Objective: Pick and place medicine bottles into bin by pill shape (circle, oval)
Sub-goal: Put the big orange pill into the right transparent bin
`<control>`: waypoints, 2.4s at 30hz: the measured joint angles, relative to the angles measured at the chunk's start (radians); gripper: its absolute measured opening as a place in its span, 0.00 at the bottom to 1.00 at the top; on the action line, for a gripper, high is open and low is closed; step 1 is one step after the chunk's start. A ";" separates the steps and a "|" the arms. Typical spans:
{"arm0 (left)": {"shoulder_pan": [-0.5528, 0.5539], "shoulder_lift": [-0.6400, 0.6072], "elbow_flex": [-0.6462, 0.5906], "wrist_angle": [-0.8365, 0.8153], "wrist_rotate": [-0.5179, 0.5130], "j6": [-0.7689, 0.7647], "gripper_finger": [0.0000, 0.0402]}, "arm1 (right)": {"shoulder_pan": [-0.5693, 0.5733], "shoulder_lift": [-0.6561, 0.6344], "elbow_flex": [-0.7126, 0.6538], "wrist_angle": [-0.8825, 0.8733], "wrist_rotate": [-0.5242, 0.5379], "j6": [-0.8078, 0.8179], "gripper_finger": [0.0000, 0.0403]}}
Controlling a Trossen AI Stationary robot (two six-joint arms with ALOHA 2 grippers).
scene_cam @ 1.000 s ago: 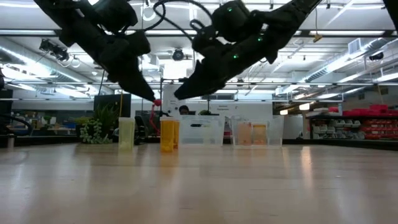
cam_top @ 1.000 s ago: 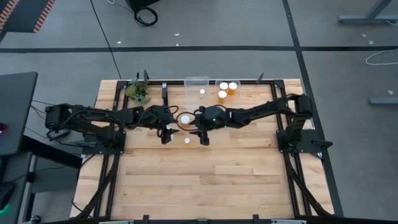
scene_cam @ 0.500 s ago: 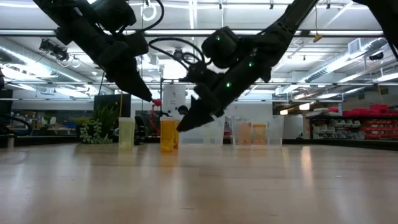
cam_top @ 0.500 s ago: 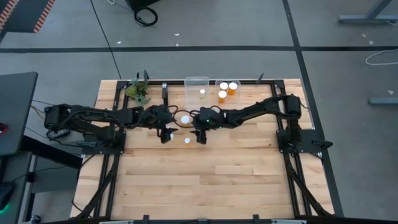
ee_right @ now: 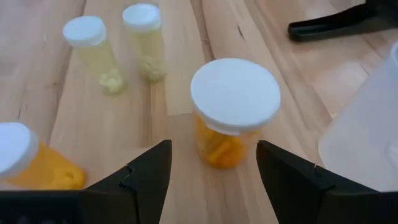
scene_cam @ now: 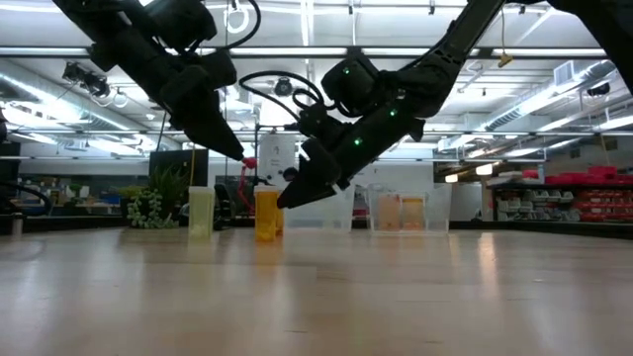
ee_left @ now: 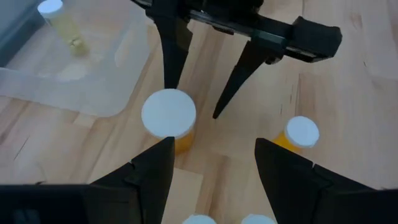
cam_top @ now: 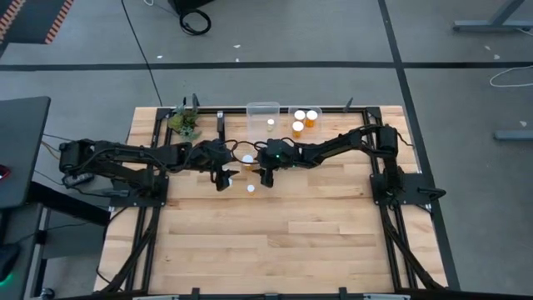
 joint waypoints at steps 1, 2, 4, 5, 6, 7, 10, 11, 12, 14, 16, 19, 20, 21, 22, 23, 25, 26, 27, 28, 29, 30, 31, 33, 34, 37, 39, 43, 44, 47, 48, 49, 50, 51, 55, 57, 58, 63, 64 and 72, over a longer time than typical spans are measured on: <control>0.000 0.000 0.000 0.000 0.000 0.000 0.57 | 0.003 0.003 0.000 0.004 0.000 -0.002 0.60; 0.000 0.000 0.000 0.001 0.000 -0.001 0.57 | 0.007 0.012 0.000 0.028 0.001 -0.004 0.60; 0.000 0.000 0.000 0.002 0.000 -0.001 0.57 | 0.013 0.036 0.000 0.052 0.002 0.007 0.60; 0.000 0.000 0.000 0.003 0.000 -0.001 0.57 | 0.017 0.053 0.002 0.084 0.006 0.014 0.60; 0.000 0.000 0.000 0.003 0.000 -0.001 0.57 | 0.023 0.066 0.001 0.080 0.017 0.016 0.60; 0.000 0.000 0.000 0.002 0.000 -0.001 0.57 | 0.031 0.081 0.003 0.081 0.037 0.015 0.60; 0.000 0.000 0.000 0.002 0.000 -0.001 0.57 | 0.051 0.098 0.021 0.082 0.072 0.001 0.60; 0.000 0.000 0.000 0.001 0.000 -0.001 0.57 | 0.056 0.099 0.028 0.088 0.073 0.001 0.60; 0.000 0.000 0.000 -0.002 0.000 0.000 0.57 | 0.062 0.097 0.033 0.085 0.074 0.001 0.60; 0.000 0.000 0.000 -0.017 -0.006 0.001 0.57 | 0.068 0.094 0.037 0.069 0.081 -0.007 0.60; 0.004 0.001 0.000 -0.033 -0.043 0.003 0.57 | 0.068 0.086 0.036 0.045 0.094 -0.009 0.60; 0.025 0.020 0.000 -0.028 -0.115 0.006 0.57 | 0.059 0.063 0.034 0.030 0.098 -0.008 0.60; 0.036 0.034 0.000 -0.017 -0.135 0.005 0.57 | 0.057 0.063 0.035 0.031 0.099 -0.008 0.60; 0.045 0.044 0.000 -0.020 -0.155 -0.001 0.57 | 0.054 0.063 0.035 0.022 0.099 -0.007 0.60; 0.056 0.056 -0.001 -0.022 -0.172 -0.008 0.57 | 0.051 0.065 0.033 0.015 0.100 -0.007 0.60; 0.066 0.072 0.000 -0.007 -0.190 -0.012 0.57 | 0.049 0.066 0.033 0.013 0.101 -0.007 0.60; 0.091 0.102 0.000 -0.001 -0.207 -0.026 0.57 | 0.051 0.065 0.033 0.019 0.101 -0.007 0.60; 0.101 0.119 0.000 0.013 -0.209 -0.034 0.57 | 0.051 0.065 0.033 0.018 0.101 -0.007 0.60; 0.110 0.132 0.000 0.026 -0.210 -0.035 0.57 | 0.052 0.065 0.033 0.014 0.100 -0.007 0.60; 0.116 0.144 0.000 0.035 -0.211 -0.035 0.57 | 0.052 0.065 0.033 0.010 0.100 -0.007 0.60; 0.123 0.155 0.000 0.046 -0.211 -0.035 0.57 | 0.052 0.065 0.033 0.010 0.101 -0.007 0.60; 0.129 0.162 0.000 0.049 -0.211 -0.035 0.57 | 0.052 0.065 0.033 0.010 0.105 -0.007 0.60; 0.132 0.172 0.000 0.055 -0.210 -0.036 0.57 | 0.052 0.065 0.033 0.010 0.110 -0.007 0.60; 0.136 0.183 0.000 0.059 -0.198 -0.038 0.57 | 0.052 0.065 0.033 0.005 0.115 -0.007 0.60; 0.137 0.189 0.000 0.070 -0.180 -0.038 0.57 | 0.054 0.065 0.033 0.005 0.115 -0.006 0.60; 0.132 0.191 0.000 0.080 -0.114 -0.039 0.57 | 0.057 0.065 0.033 0.007 0.114 0.000 0.60; 0.125 0.190 0.000 0.080 -0.103 -0.039 0.57 | 0.057 0.065 0.033 0.006 0.114 0.015 0.60; 0.110 0.190 0.000 0.080 -0.103 -0.038 0.57 | 0.057 0.065 0.033 0.004 0.110 0.018 0.61; 0.104 0.190 0.000 0.081 -0.104 -0.037 0.57 | 0.057 0.065 0.033 0.005 0.103 0.020 0.62; 0.087 0.190 0.000 0.092 -0.103 -0.038 0.57 | 0.057 0.065 0.033 0.012 0.098 0.029 0.65; 0.083 0.190 0.000 0.099 -0.103 -0.038 0.57 | 0.057 0.065 0.033 0.019 0.098 0.029 0.65; 0.078 0.190 0.000 0.106 -0.103 -0.038 0.57 | 0.057 0.065 0.033 0.027 0.098 0.029 0.66; 0.074 0.190 0.000 0.110 -0.103 -0.037 0.57 | 0.058 0.065 0.033 0.032 0.098 0.029 0.66; 0.069 0.190 0.000 0.115 -0.103 -0.037 0.57 | 0.059 0.065 0.033 0.035 0.098 0.029 0.67; 0.058 0.190 0.000 0.126 -0.103 -0.036 0.57 | 0.060 0.065 0.033 0.040 0.098 0.032 0.67; 0.058 0.192 0.000 0.127 -0.089 -0.036 0.57 | 0.060 0.065 0.033 0.051 0.098 0.037 0.67; 0.058 0.194 0.000 0.130 -0.074 -0.035 0.57 | 0.060 0.065 0.033 0.062 0.098 0.039 0.67; 0.058 0.199 0.000 0.132 -0.046 -0.033 0.57 | 0.059 0.065 0.033 0.085 0.099 0.041 0.66; 0.058 0.199 0.000 0.131 -0.046 -0.033 0.57 | 0.059 0.065 0.033 0.084 0.098 0.041 0.65; 0.058 0.199 0.000 0.136 -0.049 -0.030 0.58 | 0.059 0.065 0.033 0.083 0.099 0.040 0.53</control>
